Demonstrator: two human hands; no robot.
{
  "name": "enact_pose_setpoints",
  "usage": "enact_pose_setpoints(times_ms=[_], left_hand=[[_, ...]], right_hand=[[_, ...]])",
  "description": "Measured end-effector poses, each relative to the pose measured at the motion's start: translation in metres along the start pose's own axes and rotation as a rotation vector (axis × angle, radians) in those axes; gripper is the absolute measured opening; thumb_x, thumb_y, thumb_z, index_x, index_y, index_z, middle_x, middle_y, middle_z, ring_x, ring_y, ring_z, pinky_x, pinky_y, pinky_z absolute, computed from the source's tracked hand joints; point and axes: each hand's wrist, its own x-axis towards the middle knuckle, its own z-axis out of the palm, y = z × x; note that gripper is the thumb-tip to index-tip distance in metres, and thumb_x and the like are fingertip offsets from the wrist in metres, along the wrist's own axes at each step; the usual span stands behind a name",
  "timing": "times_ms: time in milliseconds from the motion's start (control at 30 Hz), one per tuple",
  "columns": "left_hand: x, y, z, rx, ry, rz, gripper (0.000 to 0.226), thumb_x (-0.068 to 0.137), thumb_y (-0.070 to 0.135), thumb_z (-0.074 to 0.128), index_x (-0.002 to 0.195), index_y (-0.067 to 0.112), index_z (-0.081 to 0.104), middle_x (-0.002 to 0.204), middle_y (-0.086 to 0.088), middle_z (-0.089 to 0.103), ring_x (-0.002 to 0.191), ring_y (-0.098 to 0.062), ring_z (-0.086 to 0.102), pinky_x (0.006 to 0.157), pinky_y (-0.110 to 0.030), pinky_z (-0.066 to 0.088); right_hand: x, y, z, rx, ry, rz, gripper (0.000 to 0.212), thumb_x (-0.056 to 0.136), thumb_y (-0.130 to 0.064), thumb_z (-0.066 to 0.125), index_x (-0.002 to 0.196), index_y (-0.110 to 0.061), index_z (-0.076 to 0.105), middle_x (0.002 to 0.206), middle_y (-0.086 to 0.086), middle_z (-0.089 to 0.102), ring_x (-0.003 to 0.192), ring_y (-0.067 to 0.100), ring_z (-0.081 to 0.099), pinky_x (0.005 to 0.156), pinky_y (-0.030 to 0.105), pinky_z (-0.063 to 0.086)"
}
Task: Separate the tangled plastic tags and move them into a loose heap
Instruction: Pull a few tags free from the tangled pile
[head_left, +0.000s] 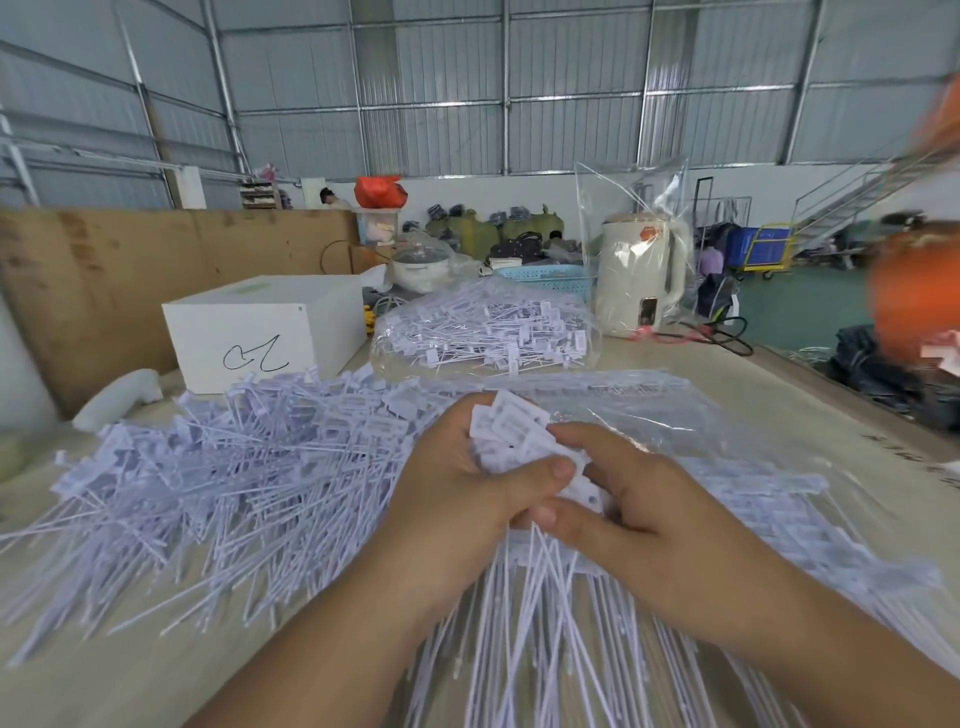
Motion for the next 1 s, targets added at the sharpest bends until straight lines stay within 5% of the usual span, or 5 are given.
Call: enact_pose_setpoints(times_ms=[100, 233, 500, 667, 1000], left_hand=[[0.004, 0.003, -0.007, -0.011, 0.075, 0.033, 0.031, 0.073, -0.009, 0.074, 0.093, 0.012, 0.064, 0.078, -0.006, 0.075, 0.067, -0.020, 0.070, 0.053, -0.026, 0.053], [0.006, 0.003, -0.008, 0.004, 0.091, 0.040, 0.030, 0.075, -0.008, 0.073, 0.093, 0.013, 0.064, 0.075, -0.003, 0.074, 0.062, -0.016, 0.067, 0.049, -0.022, 0.051], [0.004, -0.005, -0.004, -0.257, 0.159, -0.184, 0.033, 0.078, -0.006, 0.069, 0.110, 0.002, 0.063, 0.095, -0.014, 0.075, 0.071, -0.021, 0.072, 0.058, -0.030, 0.058], [0.002, -0.006, 0.000, -0.111, 0.066, -0.080, 0.032, 0.078, -0.001, 0.072, 0.109, 0.007, 0.065, 0.098, -0.011, 0.076, 0.086, -0.024, 0.073, 0.063, -0.025, 0.057], [-0.001, -0.008, 0.002, -0.135, -0.002, -0.073, 0.021, 0.081, -0.001, 0.066, 0.102, 0.004, 0.065, 0.089, -0.019, 0.072, 0.074, -0.028, 0.069, 0.058, -0.036, 0.055]], right_hand=[[-0.002, -0.007, -0.009, 0.008, -0.046, 0.064, 0.030, 0.089, -0.058, 0.054, 0.090, -0.031, 0.065, 0.067, 0.007, 0.062, 0.062, 0.031, 0.056, 0.062, 0.046, 0.049], [-0.002, -0.002, -0.012, -0.026, -0.012, 0.104, 0.032, 0.097, -0.036, 0.054, 0.071, -0.017, 0.052, 0.053, -0.009, 0.040, 0.048, 0.009, 0.037, 0.050, 0.026, 0.032], [0.002, -0.014, -0.022, 0.106, 0.524, 0.047, 0.041, 0.090, -0.055, 0.052, 0.071, -0.018, 0.056, 0.046, -0.008, 0.036, 0.039, 0.004, 0.032, 0.040, 0.015, 0.027], [-0.002, -0.006, -0.008, 0.206, 0.131, 0.049, 0.018, 0.086, -0.057, 0.054, 0.101, -0.046, 0.056, 0.054, -0.005, 0.036, 0.045, 0.021, 0.031, 0.043, 0.032, 0.027], [0.001, 0.003, 0.006, 0.148, 0.074, 0.125, 0.042, 0.081, -0.065, 0.044, 0.120, -0.049, 0.047, 0.076, -0.015, 0.067, 0.048, 0.004, 0.057, 0.052, 0.017, 0.046]])
